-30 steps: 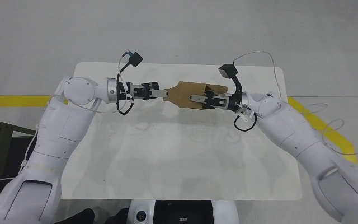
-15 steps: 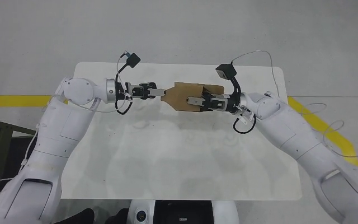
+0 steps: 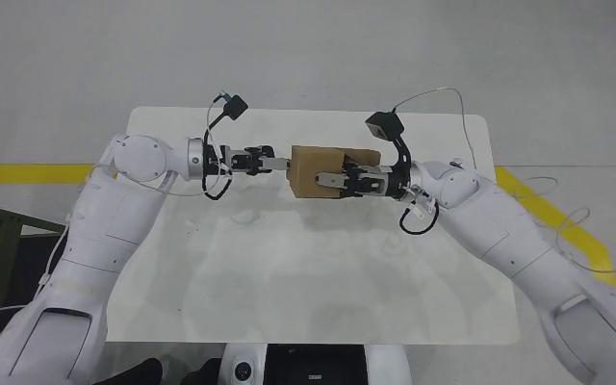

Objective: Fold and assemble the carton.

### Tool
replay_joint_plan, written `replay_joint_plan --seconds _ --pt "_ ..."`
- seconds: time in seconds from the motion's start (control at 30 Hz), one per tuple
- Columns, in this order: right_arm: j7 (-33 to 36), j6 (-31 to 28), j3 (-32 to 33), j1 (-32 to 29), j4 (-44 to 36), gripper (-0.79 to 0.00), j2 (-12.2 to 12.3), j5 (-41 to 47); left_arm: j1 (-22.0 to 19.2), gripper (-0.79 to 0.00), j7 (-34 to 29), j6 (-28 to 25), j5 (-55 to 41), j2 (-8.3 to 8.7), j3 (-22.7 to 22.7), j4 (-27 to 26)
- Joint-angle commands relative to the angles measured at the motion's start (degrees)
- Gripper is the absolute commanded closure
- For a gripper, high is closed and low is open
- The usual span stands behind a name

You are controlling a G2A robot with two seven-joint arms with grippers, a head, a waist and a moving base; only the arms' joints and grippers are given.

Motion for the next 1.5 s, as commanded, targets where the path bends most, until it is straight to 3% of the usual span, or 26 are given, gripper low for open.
replay_joint_plan --seconds 0.0,1.47 --pt "0.0 0.0 -0.1 0.0 -0.4 0.0 0.0 0.2 0.0 -0.785 -0.1 0.0 -0.1 -0.02 0.1 -0.1" --pt "0.1 0.1 -3.2 1.0 -0.7 0.0 -0.4 3.8 -1.4 -0.785 -1.9 -0.5 -2.8 -1.18 3.7 0.7"
